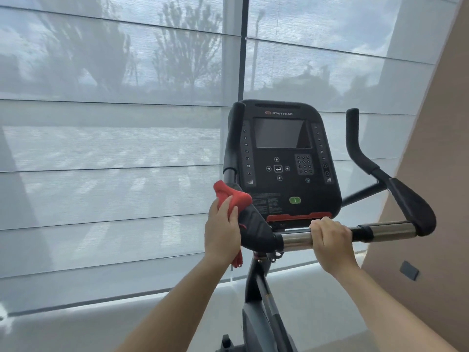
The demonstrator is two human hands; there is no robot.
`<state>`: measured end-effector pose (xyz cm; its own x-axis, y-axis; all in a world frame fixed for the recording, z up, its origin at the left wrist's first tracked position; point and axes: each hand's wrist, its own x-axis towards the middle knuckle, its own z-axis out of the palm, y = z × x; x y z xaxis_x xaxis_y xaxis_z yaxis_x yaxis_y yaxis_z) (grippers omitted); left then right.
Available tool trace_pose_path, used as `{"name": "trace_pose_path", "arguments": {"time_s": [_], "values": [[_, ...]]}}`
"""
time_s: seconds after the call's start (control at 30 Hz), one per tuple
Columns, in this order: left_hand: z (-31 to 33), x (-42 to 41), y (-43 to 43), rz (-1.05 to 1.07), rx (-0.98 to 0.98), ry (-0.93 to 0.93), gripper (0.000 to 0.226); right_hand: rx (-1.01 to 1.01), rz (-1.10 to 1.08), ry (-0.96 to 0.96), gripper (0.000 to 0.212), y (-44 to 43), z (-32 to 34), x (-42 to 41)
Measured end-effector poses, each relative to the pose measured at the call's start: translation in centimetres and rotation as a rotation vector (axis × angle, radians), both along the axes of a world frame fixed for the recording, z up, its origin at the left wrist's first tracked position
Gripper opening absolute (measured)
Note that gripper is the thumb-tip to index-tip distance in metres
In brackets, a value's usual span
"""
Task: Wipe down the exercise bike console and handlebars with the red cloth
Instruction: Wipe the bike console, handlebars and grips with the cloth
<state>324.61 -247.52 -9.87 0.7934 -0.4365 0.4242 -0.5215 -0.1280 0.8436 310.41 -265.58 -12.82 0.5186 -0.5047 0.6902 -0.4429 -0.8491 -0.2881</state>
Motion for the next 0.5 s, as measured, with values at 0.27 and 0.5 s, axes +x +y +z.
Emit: {"name": "trace_pose_path", "arguments": {"time_s": [0.27, 0.5], "values": [[0.3, -0.8, -1.3, 0.083, 0.118, -0.081, 0.038, -0.005, 0.033, 0.013, 0.044, -0.4, -0.2, -0.2], [0.7, -0.7, -1.8, 0.143, 0.117, -0.048, 0.039, 0.033, 0.044, 0.052, 0.038, -0.6, -0.2, -0.2]]}}
